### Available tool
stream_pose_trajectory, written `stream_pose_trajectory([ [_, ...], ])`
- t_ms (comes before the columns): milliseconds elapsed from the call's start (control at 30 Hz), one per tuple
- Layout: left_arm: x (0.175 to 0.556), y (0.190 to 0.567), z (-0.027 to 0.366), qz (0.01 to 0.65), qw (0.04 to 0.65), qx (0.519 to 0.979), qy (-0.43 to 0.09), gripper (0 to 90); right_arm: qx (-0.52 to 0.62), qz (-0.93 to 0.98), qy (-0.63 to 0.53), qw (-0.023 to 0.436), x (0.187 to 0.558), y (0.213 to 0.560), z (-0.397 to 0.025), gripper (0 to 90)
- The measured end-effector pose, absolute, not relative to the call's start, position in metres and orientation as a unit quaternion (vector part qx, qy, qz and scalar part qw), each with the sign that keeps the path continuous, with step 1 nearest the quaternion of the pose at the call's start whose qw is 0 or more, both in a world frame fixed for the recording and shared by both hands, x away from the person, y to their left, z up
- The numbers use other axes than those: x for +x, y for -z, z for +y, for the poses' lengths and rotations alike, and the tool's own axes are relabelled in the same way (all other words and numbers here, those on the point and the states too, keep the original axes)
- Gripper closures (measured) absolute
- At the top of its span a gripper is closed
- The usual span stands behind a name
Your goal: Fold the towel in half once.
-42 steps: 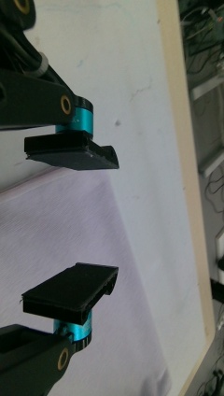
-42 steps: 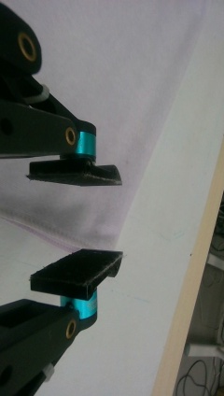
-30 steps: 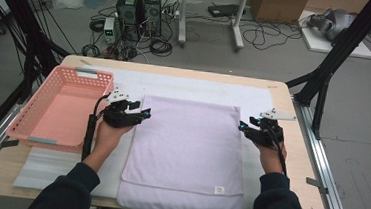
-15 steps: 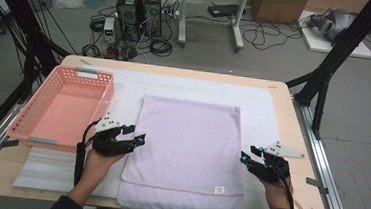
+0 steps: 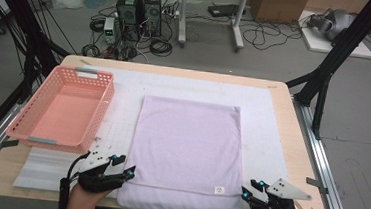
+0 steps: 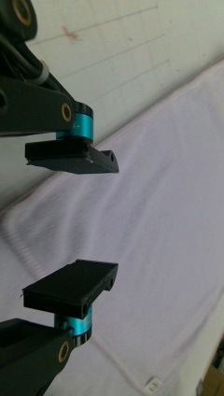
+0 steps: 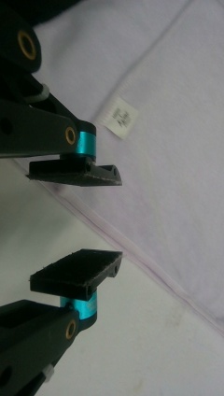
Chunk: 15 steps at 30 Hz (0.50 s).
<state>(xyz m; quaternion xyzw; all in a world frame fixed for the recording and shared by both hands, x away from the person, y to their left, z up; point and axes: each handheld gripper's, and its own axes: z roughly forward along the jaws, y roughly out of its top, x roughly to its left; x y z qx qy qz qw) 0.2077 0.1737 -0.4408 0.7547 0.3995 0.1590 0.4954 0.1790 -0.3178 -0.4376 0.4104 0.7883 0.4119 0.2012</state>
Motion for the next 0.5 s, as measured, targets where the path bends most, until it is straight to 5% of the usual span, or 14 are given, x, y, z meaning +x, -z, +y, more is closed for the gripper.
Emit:
stream_pose_trajectory([
  [500,0.196,0.455,0.178,0.421,0.448,0.773,-0.157,55.8,0.401,0.799,-0.408,0.184,0.180,0.453,-0.302,58.3],
])
